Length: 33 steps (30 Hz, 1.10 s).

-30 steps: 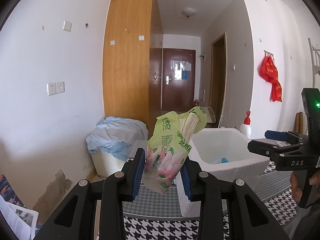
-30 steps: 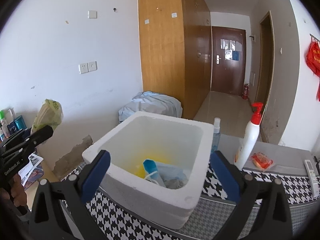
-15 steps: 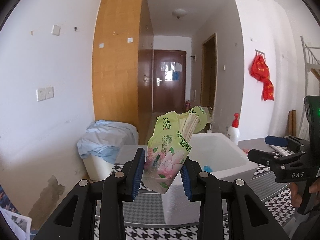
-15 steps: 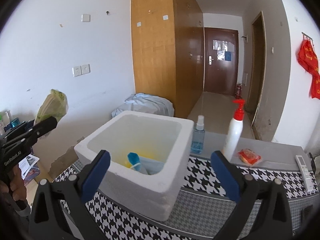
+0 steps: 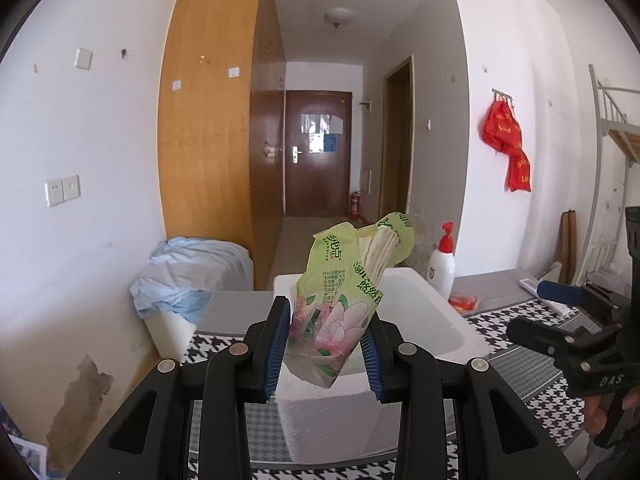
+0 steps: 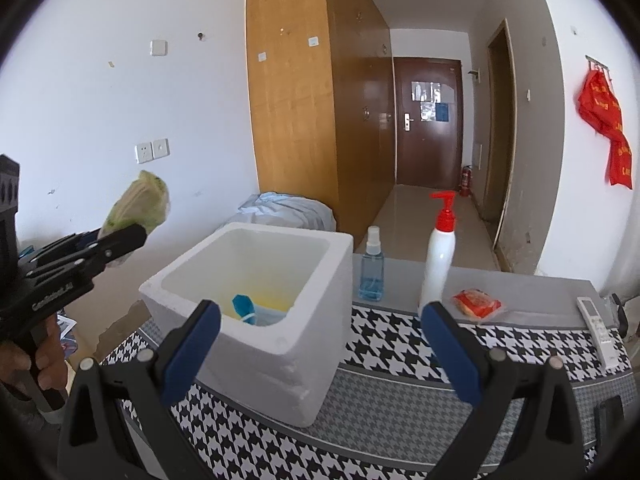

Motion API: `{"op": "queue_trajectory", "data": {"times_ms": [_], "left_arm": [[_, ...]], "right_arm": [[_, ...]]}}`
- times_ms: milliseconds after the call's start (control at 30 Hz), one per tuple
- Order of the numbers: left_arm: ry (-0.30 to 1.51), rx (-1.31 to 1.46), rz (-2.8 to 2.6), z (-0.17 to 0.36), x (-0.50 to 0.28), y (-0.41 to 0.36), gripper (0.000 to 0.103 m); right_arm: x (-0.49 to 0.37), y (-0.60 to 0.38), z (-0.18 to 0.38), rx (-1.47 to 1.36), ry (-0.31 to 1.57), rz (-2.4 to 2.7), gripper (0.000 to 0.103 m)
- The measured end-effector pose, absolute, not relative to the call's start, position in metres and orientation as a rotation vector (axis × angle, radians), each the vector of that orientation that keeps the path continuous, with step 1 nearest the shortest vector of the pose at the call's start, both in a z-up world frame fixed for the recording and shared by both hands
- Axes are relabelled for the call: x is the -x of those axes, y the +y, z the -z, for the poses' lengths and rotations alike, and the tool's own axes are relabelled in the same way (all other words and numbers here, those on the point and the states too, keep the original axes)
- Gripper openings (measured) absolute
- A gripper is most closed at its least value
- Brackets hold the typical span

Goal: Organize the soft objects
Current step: 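Withdraw the right tool while the left tool carries the packet over the foam box, then open the left tool to drop the packet into the foam box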

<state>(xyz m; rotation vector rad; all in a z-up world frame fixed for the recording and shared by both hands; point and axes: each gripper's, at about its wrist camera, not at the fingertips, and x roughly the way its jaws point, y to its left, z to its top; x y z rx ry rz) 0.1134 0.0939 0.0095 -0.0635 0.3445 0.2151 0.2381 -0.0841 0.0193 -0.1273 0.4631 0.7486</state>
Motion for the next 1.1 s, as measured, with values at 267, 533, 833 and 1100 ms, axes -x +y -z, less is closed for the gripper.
{"op": "queue_trajectory", "data": {"times_ms": [267,533,833,1100], "left_arm": [[0.361,0.066,-0.192,-0.010,-0.126,0.088,0.036],[0.387,0.070,-0.166,-0.009,-0.142,0.084,0.036],[0.419,0.059,-0.150,-0.006,-0.161,0.078,0.036],[0.446,0.057,-0.156,-0.003,-0.178,0.077,0.036]], "right_arm": [[-0.237,-0.095,-0.017,0.123,0.465,-0.732,0.102],[-0.233,-0.109,-0.018,0.116,0.456,-0.710,0.102],[-0.235,-0.122,-0.015,0.111,0.457,-0.688,0.102],[-0.235,-0.129,-0.010,0.117,0.461,-0.677,0.102]]}}
